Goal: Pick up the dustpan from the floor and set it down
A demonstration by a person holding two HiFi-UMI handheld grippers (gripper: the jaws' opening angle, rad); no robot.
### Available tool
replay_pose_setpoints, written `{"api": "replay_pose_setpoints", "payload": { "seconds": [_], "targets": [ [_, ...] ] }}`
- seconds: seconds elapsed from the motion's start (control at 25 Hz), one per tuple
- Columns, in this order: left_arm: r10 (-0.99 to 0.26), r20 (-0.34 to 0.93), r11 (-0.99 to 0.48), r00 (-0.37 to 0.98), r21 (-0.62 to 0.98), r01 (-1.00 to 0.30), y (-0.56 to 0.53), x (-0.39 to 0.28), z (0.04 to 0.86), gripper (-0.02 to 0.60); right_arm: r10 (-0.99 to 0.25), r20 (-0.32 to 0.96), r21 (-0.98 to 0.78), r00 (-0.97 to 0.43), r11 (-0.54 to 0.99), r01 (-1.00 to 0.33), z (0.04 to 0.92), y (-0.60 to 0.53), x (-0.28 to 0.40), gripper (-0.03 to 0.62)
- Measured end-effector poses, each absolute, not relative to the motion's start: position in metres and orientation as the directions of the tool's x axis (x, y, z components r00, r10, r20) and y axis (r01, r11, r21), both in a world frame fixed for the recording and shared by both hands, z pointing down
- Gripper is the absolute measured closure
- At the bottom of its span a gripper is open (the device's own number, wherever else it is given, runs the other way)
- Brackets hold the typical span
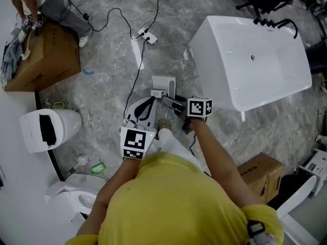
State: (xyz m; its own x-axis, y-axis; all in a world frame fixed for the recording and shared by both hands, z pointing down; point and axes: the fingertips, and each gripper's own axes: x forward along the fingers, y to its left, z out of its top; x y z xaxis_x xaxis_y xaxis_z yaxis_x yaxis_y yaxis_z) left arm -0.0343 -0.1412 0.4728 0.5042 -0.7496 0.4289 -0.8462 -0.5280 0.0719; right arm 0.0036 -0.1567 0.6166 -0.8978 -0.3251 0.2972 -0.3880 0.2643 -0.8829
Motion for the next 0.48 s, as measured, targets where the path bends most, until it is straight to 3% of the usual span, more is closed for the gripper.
{"api": "replay_pose_setpoints", "payload": {
  "seconds": [0.12, 0.48],
  "targets": [
    [-0.752, 0.432, -0.522, 0.498, 0.071, -0.85, -0.139, -0.037, 0.473, 0.58, -0.324, 0.307, -0.873, -0.895, 0.277, -0.4, 0.616, -0.16, 0.002, 0.456],
    [-0.762, 0.416, -0.519, 0.497, 0.068, -0.852, -0.134, -0.04, 0.471, 0.58, -0.307, 0.235, -0.867, -0.922, 0.363, -0.342, 0.568, -0.149, -0.007, 0.439]
  ]
}}
